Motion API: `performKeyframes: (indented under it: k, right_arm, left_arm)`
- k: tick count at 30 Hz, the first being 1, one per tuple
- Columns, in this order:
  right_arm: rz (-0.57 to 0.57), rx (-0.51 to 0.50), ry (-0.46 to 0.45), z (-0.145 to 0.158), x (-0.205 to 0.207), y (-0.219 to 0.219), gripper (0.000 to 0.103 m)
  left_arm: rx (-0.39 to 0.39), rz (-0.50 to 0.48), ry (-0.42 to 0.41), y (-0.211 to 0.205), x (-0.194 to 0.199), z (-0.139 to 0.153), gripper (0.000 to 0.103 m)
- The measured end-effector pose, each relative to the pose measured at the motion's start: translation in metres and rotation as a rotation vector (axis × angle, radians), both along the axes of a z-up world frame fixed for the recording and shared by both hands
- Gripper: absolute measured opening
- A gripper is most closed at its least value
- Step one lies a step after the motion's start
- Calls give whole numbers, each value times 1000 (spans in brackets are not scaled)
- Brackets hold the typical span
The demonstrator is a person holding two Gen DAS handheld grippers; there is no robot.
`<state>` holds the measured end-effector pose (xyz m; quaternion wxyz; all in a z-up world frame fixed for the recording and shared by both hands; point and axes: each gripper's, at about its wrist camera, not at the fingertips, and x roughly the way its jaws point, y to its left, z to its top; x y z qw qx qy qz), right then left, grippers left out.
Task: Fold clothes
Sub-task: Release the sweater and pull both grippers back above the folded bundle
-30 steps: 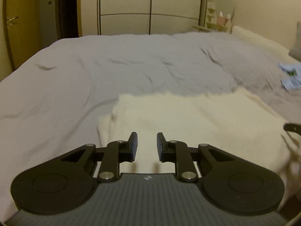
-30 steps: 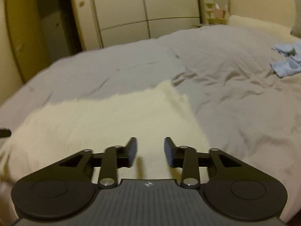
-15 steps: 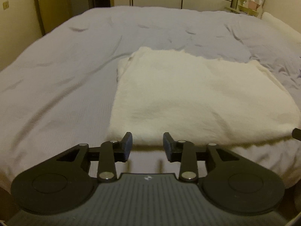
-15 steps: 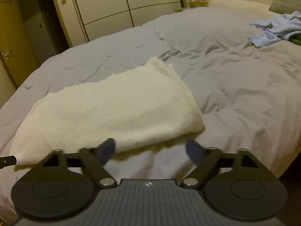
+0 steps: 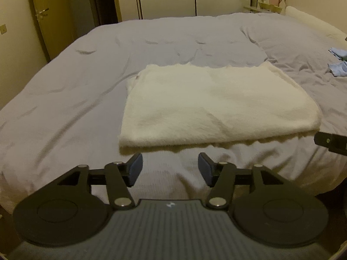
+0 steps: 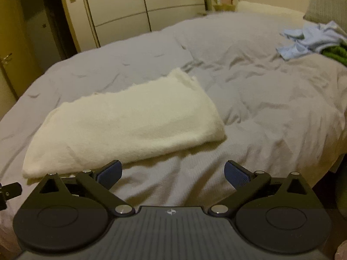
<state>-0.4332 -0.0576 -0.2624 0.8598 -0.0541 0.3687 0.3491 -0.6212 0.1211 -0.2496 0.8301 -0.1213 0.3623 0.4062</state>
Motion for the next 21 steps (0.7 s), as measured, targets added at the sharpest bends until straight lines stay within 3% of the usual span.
performKeyframes:
  k: [8,16,21]
  right_arm:
    - [12,2,-17,19,-10,3,103]
    - [13,-28,-16,19,-8,26,103]
    - [23,-78,-15,11,-5,45,103]
  left_arm:
    - [23,-15,-8,-11,-1,12,67]
    - [55,-34,-8,1,4,16,85]
    - [21,-40,-6,15,8,4,90]
